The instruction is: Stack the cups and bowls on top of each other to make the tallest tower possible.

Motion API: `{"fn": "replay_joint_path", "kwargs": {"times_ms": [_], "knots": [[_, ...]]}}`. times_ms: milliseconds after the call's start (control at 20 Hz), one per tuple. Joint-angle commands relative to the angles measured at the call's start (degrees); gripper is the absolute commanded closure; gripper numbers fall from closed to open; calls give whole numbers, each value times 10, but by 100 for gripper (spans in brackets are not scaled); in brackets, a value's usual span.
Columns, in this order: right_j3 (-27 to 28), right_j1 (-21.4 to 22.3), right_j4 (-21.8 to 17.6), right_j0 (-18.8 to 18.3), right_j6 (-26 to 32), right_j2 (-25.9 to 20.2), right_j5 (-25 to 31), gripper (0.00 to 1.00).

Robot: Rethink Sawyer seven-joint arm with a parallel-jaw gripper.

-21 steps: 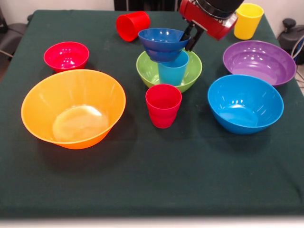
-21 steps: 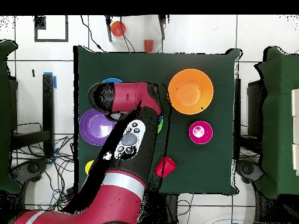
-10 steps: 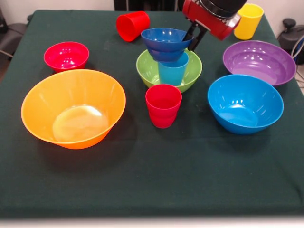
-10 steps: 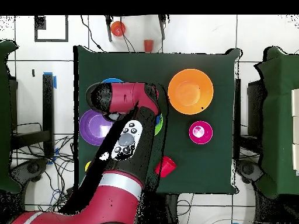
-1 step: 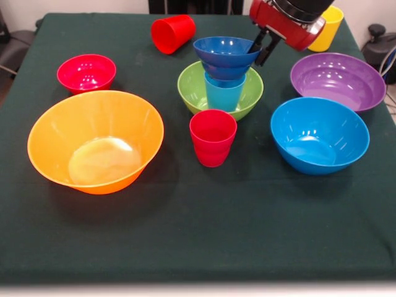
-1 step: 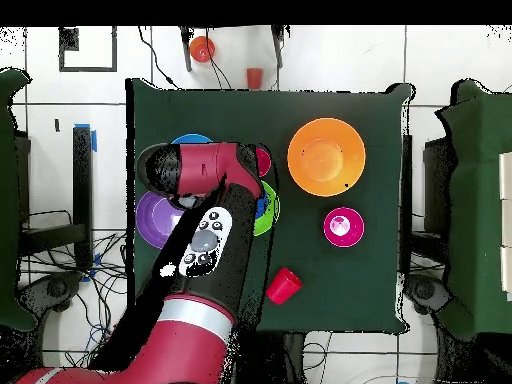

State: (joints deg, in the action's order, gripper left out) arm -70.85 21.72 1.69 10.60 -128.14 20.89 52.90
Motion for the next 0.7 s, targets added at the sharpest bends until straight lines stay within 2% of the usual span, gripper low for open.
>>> {"fn": "replay_joint_path", "kwargs": {"times_ms": [50, 700], "knots": [[-30, -16, 15, 0, -70, -53, 21, 100], [-20, -22, 15, -2, -68, -52, 21, 100]]}}
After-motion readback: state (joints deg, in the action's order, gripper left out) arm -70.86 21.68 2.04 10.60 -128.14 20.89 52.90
